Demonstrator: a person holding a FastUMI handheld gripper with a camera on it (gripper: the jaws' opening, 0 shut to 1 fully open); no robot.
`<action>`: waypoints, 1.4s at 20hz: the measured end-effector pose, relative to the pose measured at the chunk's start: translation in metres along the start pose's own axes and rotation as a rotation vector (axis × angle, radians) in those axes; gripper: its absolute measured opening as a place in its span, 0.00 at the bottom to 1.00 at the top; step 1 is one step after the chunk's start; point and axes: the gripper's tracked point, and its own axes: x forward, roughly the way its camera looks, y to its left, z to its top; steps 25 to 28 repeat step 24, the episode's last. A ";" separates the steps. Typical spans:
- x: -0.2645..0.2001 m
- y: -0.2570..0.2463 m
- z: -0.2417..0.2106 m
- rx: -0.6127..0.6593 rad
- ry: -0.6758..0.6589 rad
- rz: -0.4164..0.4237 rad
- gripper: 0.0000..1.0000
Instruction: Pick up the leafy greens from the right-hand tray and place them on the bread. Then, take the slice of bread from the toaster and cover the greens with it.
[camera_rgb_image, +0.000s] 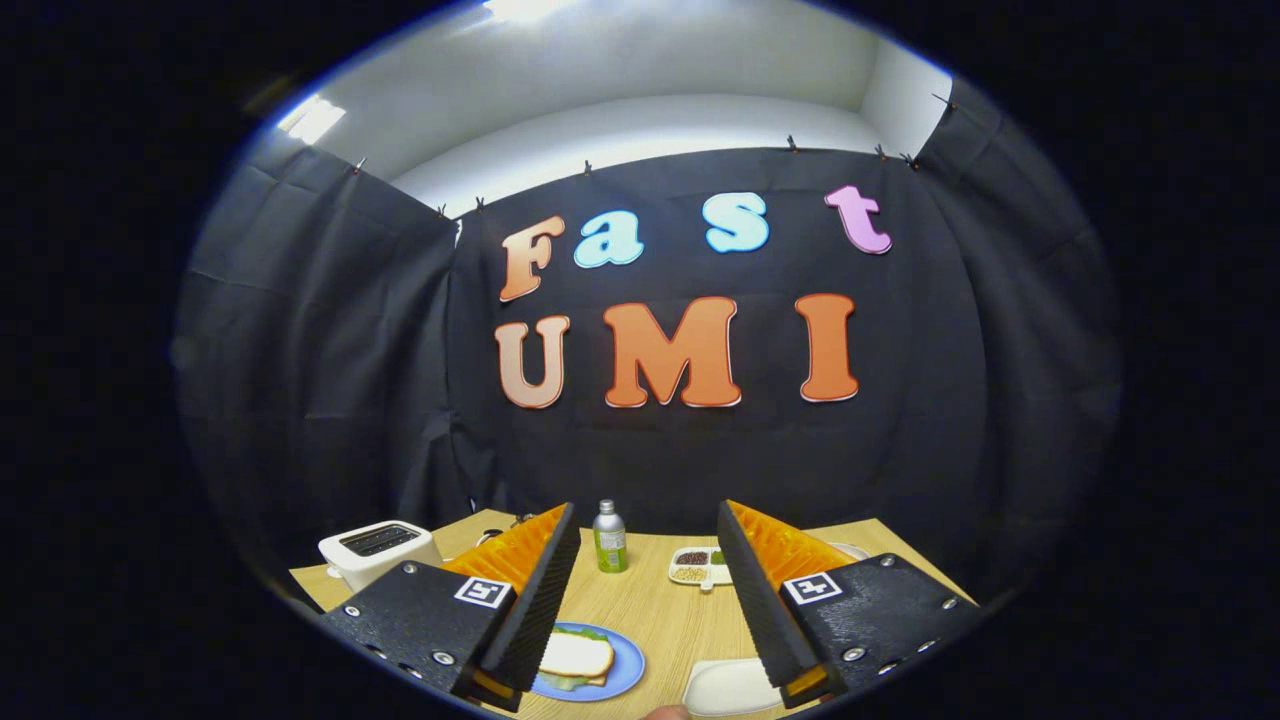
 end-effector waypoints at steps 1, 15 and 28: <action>-0.005 -0.005 0.006 -0.013 -0.014 -0.017 0.85; -0.039 -0.023 0.041 -0.033 -0.102 -0.099 0.95; -0.044 -0.023 0.053 -0.063 -0.136 -0.119 0.95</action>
